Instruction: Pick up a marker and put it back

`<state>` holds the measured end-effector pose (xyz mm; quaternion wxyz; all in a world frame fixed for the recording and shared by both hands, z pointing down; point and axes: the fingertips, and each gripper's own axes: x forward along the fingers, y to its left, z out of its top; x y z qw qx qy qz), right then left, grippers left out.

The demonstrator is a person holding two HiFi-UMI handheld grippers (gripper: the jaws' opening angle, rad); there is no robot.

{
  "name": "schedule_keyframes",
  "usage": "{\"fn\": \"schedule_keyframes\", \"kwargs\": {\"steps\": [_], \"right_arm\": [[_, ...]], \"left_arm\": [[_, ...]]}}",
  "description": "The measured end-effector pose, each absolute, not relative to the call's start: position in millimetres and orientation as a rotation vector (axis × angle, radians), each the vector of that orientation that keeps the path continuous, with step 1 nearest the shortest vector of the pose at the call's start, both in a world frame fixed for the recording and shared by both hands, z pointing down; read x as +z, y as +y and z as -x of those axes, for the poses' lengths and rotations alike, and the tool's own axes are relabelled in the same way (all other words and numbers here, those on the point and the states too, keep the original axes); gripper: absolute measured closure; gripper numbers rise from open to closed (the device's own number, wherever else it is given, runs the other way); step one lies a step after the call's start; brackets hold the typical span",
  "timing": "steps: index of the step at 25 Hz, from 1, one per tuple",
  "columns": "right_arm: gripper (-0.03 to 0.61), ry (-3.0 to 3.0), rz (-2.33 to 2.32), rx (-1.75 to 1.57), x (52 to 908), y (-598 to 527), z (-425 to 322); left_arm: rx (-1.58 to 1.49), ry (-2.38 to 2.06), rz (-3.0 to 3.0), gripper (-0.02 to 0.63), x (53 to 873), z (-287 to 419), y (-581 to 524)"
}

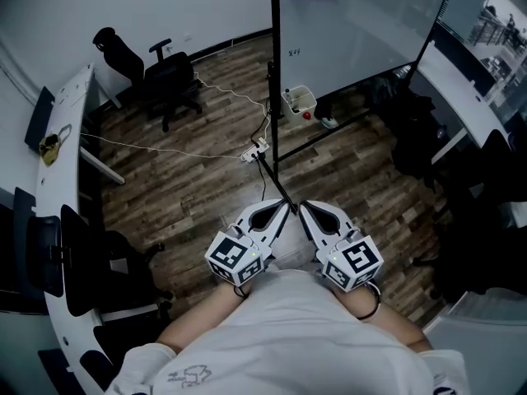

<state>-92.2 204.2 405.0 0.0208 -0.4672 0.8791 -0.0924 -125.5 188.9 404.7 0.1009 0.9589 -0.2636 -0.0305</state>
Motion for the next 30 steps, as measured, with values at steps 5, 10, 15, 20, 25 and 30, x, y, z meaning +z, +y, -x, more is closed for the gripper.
{"fn": "schedule_keyframes", "kwargs": {"steps": [5, 10, 15, 20, 25, 30], "right_arm": [[0.568, 2.739, 1.452, -0.297, 411, 190, 122], [0.568, 2.745, 1.470, -0.315, 419, 184, 136], [0.568, 2.741, 1.473, -0.330, 423, 178, 141], [0.568, 2.746, 1.432, -0.362, 428, 169, 144], [0.568, 2.750, 1.378, -0.369, 430, 156, 144], [0.568, 2.754, 1.365, -0.375, 432, 141, 130]], "left_arm": [[-0.083, -0.761, -2.820, 0.607, 413, 152, 175], [-0.084, -0.751, -2.795, 0.607, 421, 167, 168], [-0.069, -0.763, -2.782, 0.607, 427, 176, 165], [-0.034, -0.795, -2.772, 0.607, 433, 176, 158], [-0.004, -0.850, -2.772, 0.607, 435, 178, 147], [-0.004, -0.878, -2.763, 0.607, 436, 166, 133]]}}
